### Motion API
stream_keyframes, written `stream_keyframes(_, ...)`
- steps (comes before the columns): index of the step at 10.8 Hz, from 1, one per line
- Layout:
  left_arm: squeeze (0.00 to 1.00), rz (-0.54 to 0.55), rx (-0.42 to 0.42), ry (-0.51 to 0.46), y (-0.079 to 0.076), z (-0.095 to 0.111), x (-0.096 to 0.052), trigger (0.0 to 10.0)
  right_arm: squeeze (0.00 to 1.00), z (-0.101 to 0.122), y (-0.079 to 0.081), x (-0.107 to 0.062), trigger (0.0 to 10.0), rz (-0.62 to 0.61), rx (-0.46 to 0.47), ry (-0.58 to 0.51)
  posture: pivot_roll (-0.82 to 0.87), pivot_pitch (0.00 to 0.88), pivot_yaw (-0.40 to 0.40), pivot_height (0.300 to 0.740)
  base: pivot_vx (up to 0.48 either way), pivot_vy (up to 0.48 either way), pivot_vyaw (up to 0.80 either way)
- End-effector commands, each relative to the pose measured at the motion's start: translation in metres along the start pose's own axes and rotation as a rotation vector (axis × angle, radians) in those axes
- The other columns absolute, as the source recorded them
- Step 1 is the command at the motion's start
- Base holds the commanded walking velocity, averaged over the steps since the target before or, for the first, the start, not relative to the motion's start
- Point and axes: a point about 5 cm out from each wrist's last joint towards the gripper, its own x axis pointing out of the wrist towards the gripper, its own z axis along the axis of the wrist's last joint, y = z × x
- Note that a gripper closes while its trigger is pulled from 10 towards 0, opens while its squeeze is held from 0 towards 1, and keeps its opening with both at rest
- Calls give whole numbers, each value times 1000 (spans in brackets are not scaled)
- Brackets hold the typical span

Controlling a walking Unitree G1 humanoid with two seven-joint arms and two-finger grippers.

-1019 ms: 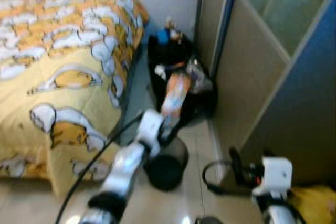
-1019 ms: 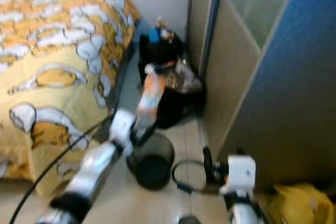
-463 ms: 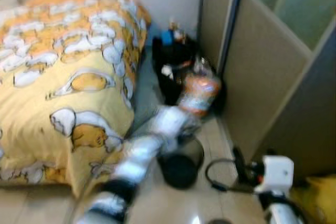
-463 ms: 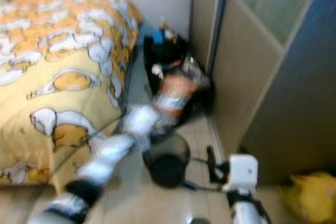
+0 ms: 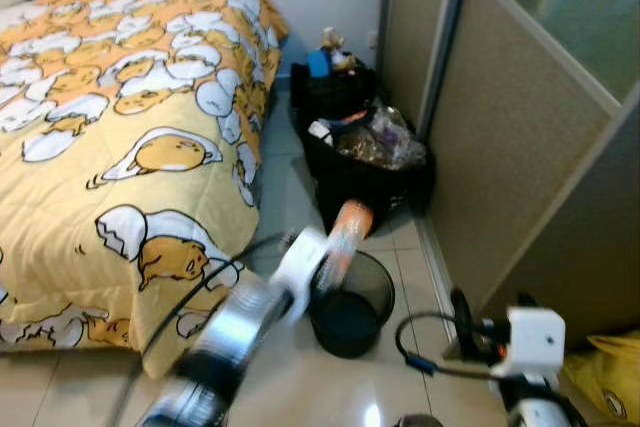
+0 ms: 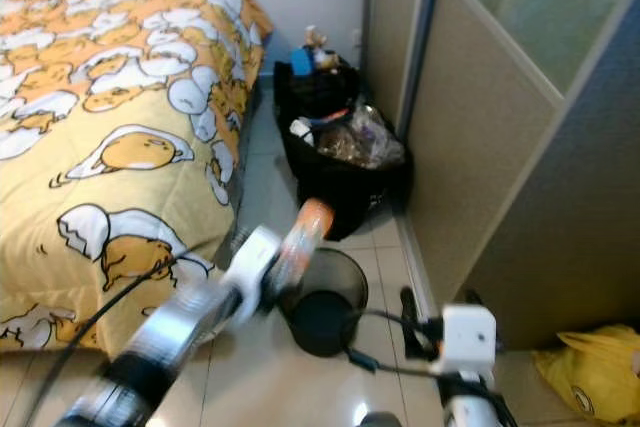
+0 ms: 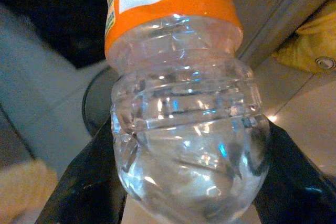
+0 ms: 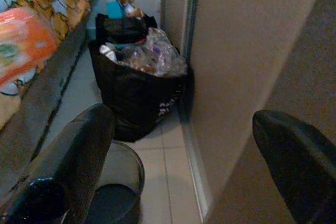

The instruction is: Clean up the room

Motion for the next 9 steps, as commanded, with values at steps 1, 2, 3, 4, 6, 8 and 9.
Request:
stream_keyframes(1, 0, 22, 33, 13, 0, 4, 0, 10000, 0, 1, 2, 2, 10000, 8, 7, -6, -239, 0, 107, 740, 0, 0, 0)
stream_keyframes(2, 0, 63, 54, 21, 2, 11, 0, 10000, 0, 4, 4, 6, 10000, 16, 9, -17, -241, 0, 106, 740, 0, 0, 0)
stream_keyframes(3, 0, 106, 51, 17, 7, 14, 6, 10000, 0, 5, 6, 7, 10000, 27, 9, -21, -246, 0, 102, 740, 0, 0, 0)
stream_keyframes(4, 0, 96, 70, 3, 7, 15, 9, 10000, 0, 6, 6, 6, 10000, 31, 8, -24, -248, 0, 101, 740, 0, 0, 0)
stream_keyframes(6, 0, 39, 73, 3, 4, 19, 12, 10000, 0, 4, 9, 3, 10000, 41, -7, -10, -262, 0, 106, 740, 352, 323, -763)
stream_keyframes(8, 0, 57, 68, 15, 7, 18, 15, 10000, 0, 2, 9, 1, 10000, 40, -9, -6, -263, 0, 107, 740, 313, 362, -763)
stream_keyframes(9, 0, 65, 54, 51, 9, 17, 18, 10000, 0, 1, 9, 1, 10000, 43, -8, 3, -261, 0, 107, 740, 315, 364, -763)
